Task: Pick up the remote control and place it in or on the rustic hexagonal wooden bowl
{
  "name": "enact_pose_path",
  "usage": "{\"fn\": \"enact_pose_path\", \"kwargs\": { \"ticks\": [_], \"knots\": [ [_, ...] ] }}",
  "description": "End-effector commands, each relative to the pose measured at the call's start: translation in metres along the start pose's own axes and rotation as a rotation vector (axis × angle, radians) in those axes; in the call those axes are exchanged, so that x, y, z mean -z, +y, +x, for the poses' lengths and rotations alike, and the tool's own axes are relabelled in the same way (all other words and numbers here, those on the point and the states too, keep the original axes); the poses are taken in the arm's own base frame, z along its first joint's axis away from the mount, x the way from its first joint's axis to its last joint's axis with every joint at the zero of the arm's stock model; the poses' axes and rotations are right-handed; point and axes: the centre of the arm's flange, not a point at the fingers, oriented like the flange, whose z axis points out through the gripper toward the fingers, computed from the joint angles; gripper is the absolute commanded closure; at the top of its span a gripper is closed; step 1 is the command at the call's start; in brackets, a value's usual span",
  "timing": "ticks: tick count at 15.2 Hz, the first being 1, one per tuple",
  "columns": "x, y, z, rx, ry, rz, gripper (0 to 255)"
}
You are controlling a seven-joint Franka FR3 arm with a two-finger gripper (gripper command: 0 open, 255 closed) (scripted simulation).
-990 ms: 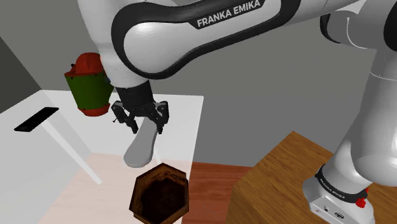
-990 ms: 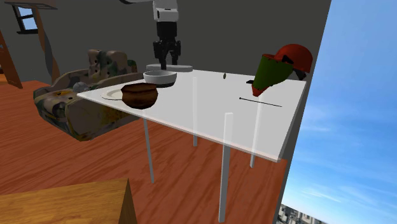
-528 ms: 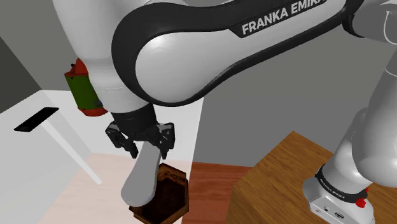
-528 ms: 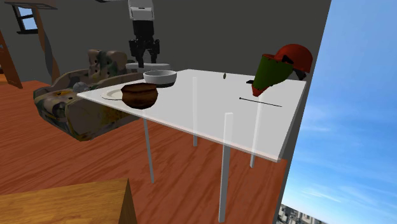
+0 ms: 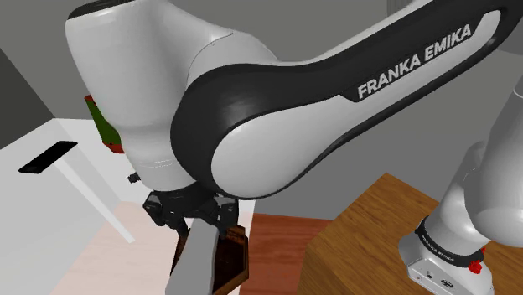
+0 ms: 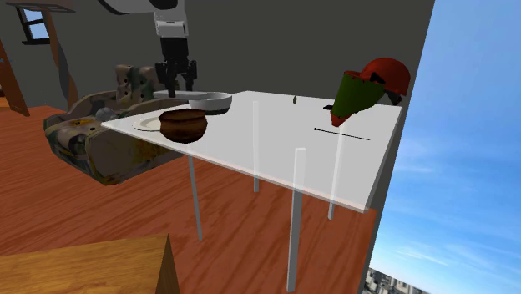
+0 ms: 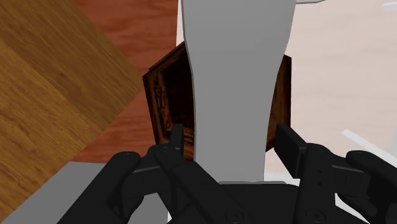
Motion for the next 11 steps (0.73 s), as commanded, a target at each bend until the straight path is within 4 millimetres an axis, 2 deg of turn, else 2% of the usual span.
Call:
{"fn": "enact_pose_path", "kwargs": {
  "ticks": [1,9,11],
  "knots": [
    [-0.01,0.0,-0.001,0.0,0.0,0.001,255],
    [-0.052,0.001,-0.001,0.0,0.0,0.001,255],
    [-0.052,0.001,-0.001,0.0,0.0,0.001,255]
  ]
}}
